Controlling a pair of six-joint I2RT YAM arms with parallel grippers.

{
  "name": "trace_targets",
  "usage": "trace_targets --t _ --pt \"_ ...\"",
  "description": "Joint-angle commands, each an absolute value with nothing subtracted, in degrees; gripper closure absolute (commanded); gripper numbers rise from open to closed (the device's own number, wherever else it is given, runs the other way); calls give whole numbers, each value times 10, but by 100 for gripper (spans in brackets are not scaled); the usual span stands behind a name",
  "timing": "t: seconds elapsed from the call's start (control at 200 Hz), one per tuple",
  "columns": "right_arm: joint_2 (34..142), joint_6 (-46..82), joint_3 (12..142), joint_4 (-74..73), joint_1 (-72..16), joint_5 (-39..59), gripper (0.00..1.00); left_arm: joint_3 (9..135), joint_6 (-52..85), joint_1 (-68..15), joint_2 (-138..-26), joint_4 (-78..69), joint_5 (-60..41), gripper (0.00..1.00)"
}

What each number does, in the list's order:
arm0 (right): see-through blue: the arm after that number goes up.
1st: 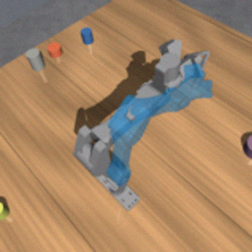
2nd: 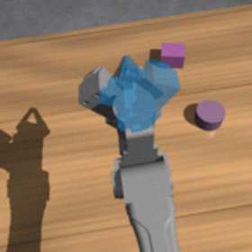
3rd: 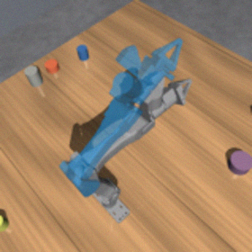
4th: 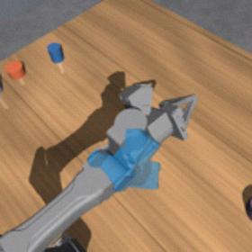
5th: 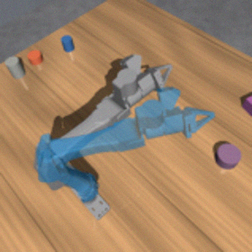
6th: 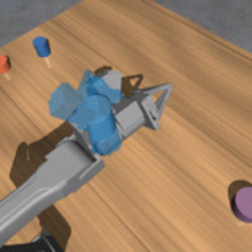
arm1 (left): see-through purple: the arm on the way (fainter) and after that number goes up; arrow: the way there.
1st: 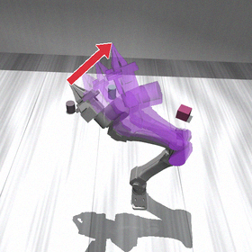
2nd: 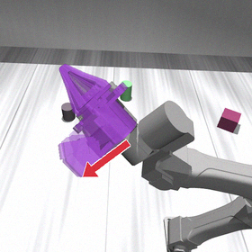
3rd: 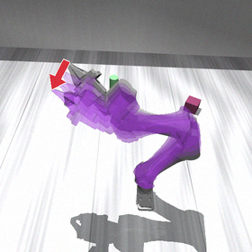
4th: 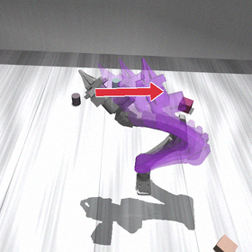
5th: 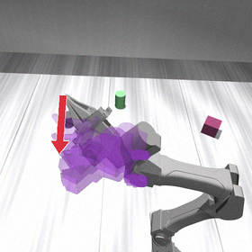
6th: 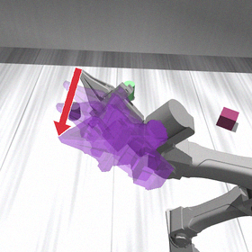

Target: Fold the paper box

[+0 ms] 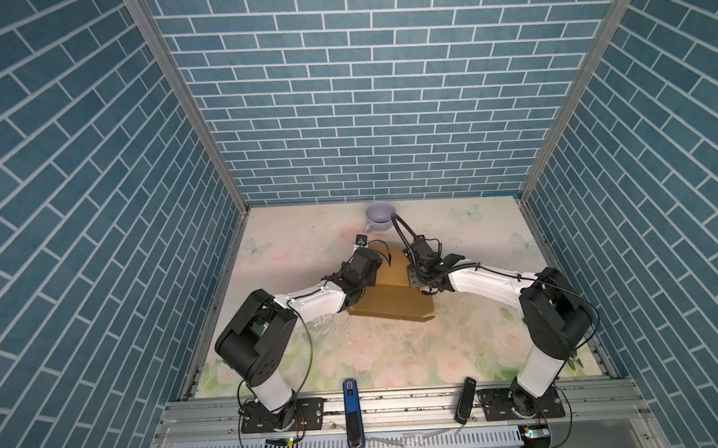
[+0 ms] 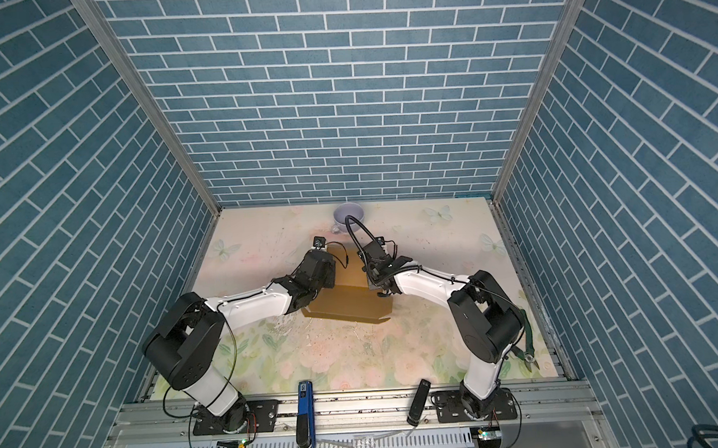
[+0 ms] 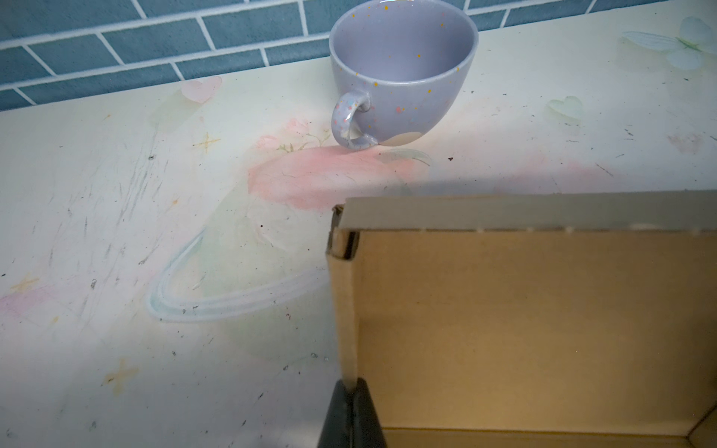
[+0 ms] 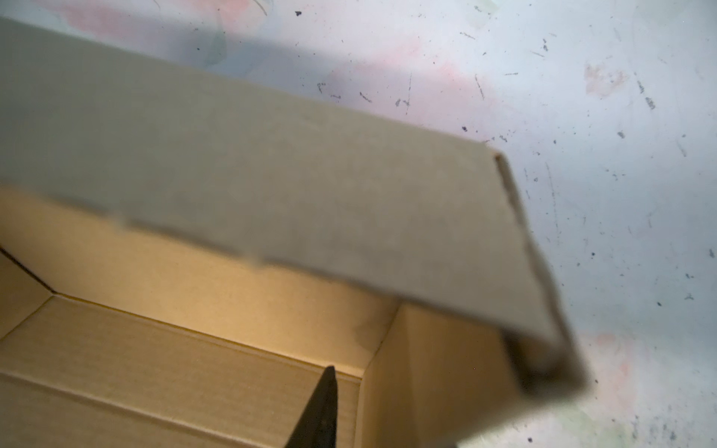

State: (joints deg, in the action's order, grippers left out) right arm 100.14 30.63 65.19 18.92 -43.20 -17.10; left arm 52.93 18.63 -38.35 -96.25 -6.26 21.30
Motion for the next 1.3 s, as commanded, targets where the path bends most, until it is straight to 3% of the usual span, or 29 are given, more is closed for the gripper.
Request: trace_targets --t 0.0,0.67,1.295 --pt "991 306 665 200 -428 -151 72 520 179 -378 -992 -15 189 100" --pt "1042 300 704 226 -417 -77 72 504 190 -378 -997 -13 154 100" --pt "1073 289 776 304 -417 26 73 549 178 -378 -934 153 115 100"
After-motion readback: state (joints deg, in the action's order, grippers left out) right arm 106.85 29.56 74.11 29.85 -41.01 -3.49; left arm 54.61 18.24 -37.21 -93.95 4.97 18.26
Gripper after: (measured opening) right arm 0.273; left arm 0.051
